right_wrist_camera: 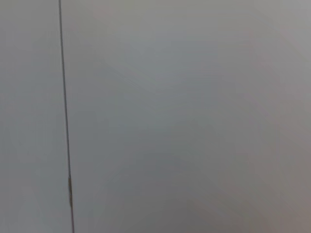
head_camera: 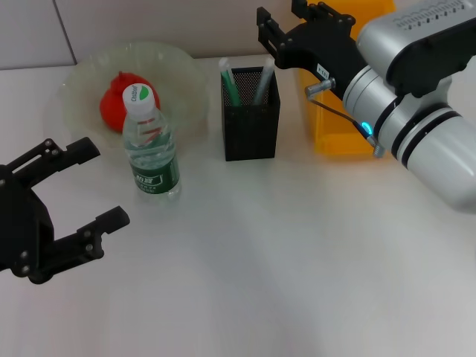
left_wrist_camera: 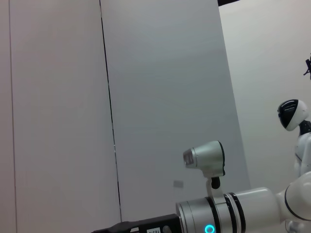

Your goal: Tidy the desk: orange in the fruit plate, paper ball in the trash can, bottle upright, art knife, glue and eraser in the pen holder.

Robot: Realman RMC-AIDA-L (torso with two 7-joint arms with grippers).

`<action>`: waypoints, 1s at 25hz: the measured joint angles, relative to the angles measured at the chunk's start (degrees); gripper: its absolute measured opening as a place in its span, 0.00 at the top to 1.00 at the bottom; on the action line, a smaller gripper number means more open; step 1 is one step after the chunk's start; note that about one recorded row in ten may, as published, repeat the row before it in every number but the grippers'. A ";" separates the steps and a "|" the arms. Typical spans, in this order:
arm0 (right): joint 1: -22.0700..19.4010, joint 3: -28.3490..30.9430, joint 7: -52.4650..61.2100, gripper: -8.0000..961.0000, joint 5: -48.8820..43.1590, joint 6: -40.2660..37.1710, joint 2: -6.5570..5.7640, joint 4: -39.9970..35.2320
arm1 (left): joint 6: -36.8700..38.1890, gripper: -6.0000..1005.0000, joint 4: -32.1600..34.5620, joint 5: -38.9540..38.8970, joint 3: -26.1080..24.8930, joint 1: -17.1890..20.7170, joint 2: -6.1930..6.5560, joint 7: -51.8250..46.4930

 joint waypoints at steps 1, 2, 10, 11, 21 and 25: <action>-0.17 0.12 0.60 0.39 0.06 -0.56 0.04 -0.51 | 0.00 0.21 -0.01 0.02 0.04 0.00 -0.05 0.00; -0.31 0.24 1.24 0.39 0.10 -1.23 0.09 -1.00 | 0.00 0.21 -0.01 0.02 0.04 0.00 -0.05 0.00; -0.51 3.75 4.93 0.38 3.33 -11.37 0.01 -5.24 | 0.01 0.21 -0.03 0.05 0.08 0.07 -0.13 -0.14; -0.53 4.56 4.93 0.38 3.78 -13.23 -0.04 -5.93 | 0.01 0.21 -0.06 0.05 0.07 0.10 -0.14 -0.14; -3.08 11.28 2.30 0.37 5.53 -30.78 -0.02 -16.73 | 0.00 0.21 -0.08 0.05 0.37 -0.12 -0.11 -0.17; -3.40 15.09 -5.75 0.37 13.52 -38.19 0.03 -20.67 | -0.04 0.21 -0.08 0.05 0.45 -0.43 0.03 -0.18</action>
